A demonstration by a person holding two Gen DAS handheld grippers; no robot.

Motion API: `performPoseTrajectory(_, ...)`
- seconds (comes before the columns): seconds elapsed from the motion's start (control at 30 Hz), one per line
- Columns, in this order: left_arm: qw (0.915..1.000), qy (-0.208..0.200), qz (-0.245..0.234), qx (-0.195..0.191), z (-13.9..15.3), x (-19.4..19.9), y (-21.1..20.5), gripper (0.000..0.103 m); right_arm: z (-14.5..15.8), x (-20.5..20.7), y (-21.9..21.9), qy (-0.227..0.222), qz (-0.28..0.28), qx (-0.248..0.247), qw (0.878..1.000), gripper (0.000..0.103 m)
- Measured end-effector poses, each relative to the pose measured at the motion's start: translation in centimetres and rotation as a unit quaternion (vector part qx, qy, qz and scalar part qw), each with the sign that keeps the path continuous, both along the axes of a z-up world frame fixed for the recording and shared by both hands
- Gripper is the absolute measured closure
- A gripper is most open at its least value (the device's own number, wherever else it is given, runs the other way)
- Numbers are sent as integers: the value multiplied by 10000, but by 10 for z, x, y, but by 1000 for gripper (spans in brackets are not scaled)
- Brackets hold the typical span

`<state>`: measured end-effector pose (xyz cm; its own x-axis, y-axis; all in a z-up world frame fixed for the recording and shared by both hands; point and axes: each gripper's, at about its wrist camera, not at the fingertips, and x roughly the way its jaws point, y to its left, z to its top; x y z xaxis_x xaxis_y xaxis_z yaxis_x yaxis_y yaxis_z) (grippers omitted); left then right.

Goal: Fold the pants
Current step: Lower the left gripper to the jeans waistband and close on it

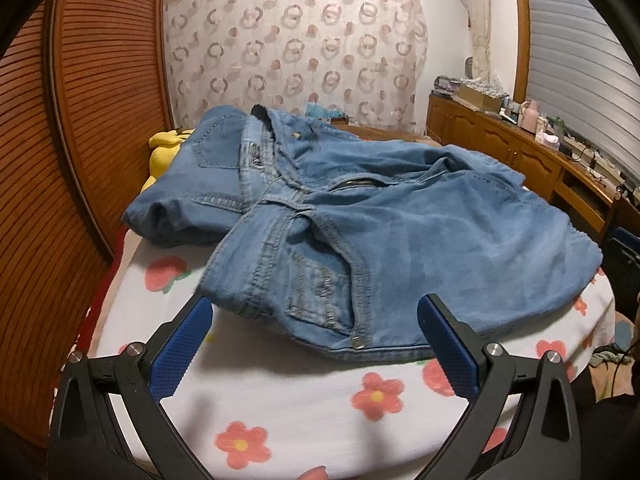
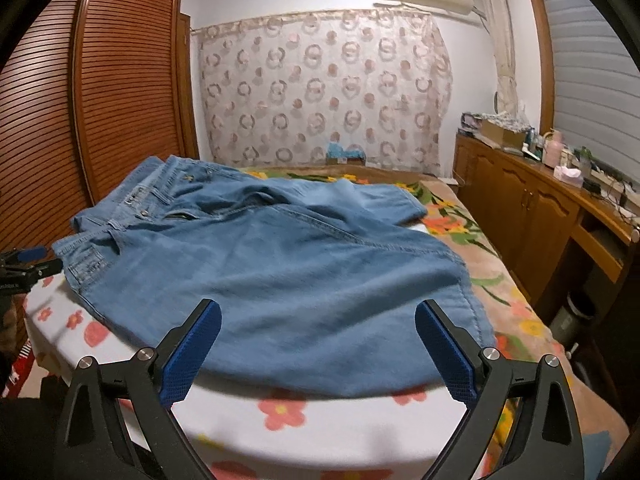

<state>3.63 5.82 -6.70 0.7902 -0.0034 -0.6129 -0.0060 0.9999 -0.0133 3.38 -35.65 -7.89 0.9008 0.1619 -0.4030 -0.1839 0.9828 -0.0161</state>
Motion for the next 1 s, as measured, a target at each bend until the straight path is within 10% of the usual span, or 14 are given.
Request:
performPoseTrajectory(0.43,9990,222,269,-276,-12,13,48,12,2,-1,-6,387,-390,11,9985,5)
performPoseTrajectory(1.0,9959,386,153,-803,-23,29,50,71,9,3,-11,529,-576,11,9969,5)
